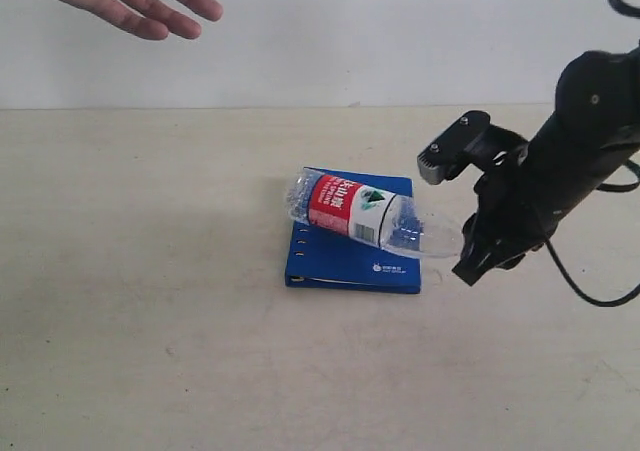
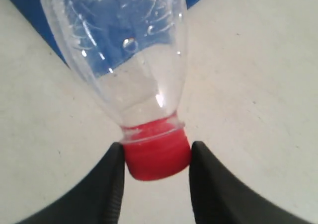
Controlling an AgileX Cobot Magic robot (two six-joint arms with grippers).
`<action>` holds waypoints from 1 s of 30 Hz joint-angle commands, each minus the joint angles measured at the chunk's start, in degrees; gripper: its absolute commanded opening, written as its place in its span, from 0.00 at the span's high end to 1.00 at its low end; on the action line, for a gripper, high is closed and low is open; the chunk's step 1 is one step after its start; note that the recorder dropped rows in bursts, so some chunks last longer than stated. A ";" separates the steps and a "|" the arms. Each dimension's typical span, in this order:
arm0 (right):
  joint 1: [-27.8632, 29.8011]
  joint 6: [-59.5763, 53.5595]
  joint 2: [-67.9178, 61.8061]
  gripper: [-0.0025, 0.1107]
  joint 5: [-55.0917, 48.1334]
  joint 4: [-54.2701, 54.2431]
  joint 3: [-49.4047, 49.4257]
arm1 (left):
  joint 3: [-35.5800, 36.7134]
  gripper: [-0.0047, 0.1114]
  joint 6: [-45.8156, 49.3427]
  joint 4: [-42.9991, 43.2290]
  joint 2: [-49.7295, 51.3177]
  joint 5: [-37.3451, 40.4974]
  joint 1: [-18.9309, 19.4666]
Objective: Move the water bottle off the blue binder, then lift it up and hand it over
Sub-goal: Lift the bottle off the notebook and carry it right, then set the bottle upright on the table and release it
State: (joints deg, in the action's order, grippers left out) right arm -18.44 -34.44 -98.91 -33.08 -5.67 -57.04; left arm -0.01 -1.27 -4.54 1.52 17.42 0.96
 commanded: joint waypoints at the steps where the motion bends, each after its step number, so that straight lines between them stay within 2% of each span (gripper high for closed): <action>1: 2.26 8.86 6.59 0.98 -3.52 10.34 -0.32 | 0.01 0.90 -0.41 -0.37 -0.05 -0.68 0.10; 7: 9.45 22.54 12.42 0.98 -5.57 23.21 -0.32 | 0.01 0.90 -0.41 -0.37 -0.05 -0.68 0.10; 11: 12.88 23.75 15.51 0.98 -5.70 23.35 -0.32 | 0.01 0.90 -0.41 -0.37 -0.05 -0.68 0.10; 19: 12.77 25.65 22.85 0.98 -3.94 22.52 -0.32 | 0.01 0.90 -0.41 -0.37 -0.05 -0.68 0.10; 26: 12.77 28.47 22.65 0.98 6.54 22.52 -0.32 | 0.01 0.90 -0.41 -0.37 -0.05 -0.68 0.10; 30: 12.77 28.47 21.52 0.98 6.72 22.64 -0.32 | 0.01 0.90 -0.41 -0.37 -0.05 -0.68 0.10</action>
State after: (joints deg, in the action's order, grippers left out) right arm -5.84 -6.08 -76.95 -27.46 16.68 -57.04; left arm -0.01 -1.27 -4.54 1.52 17.42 0.96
